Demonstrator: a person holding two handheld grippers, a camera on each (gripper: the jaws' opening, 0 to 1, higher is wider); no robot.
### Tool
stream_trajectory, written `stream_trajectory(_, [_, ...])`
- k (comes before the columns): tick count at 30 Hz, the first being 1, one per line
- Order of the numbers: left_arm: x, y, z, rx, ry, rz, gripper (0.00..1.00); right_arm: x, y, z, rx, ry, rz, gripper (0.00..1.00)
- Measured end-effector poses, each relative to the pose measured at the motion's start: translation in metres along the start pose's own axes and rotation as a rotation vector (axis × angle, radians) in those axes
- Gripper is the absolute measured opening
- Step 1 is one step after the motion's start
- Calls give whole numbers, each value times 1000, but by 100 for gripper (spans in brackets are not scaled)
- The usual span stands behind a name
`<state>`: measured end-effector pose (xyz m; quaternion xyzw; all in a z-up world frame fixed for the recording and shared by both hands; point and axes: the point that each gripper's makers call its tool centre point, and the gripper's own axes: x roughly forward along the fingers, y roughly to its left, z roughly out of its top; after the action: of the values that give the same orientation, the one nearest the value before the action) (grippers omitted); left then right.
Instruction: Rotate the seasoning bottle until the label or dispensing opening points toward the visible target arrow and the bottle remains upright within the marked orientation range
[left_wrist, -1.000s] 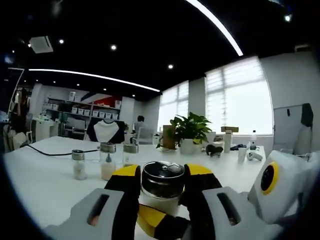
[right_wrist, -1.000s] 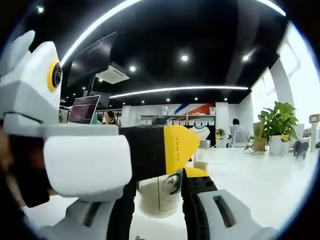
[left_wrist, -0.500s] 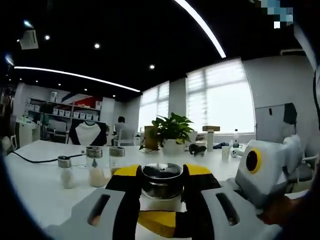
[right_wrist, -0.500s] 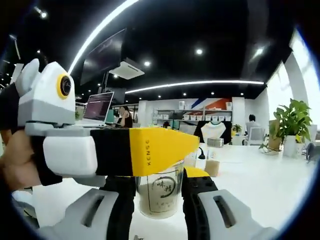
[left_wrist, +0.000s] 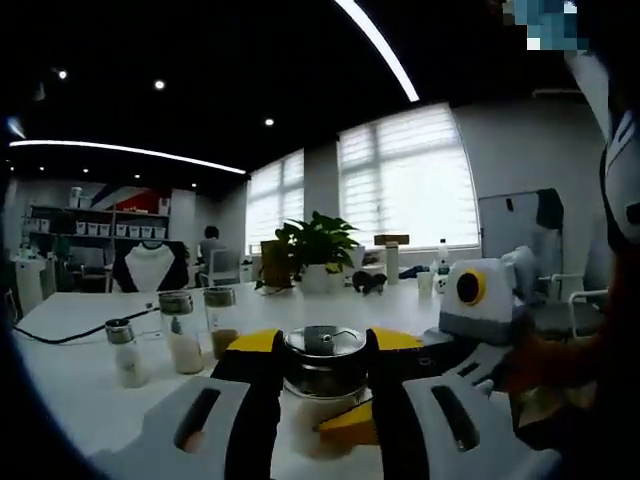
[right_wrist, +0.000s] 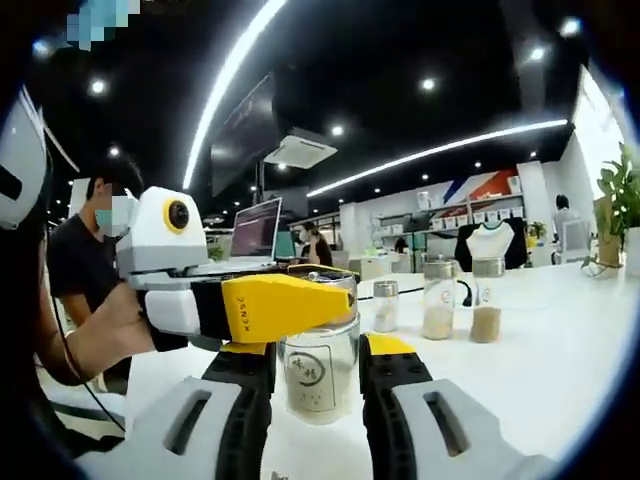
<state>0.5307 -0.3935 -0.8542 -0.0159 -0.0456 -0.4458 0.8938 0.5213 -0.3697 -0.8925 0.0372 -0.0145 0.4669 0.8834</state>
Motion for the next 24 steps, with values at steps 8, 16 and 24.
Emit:
stream_trajectory(8, [-14,1,0,6,-22,-43,34,-6,11,-3,-52,23,89,27])
stream_trajectory(16, [-26,10,7,-1,-41,-84,34,-11,10,4,-20,2,123,27])
stream_trajectory(24, [-35,6,-5,13,17,-162,34,-17,10,2,-41,15,164,29])
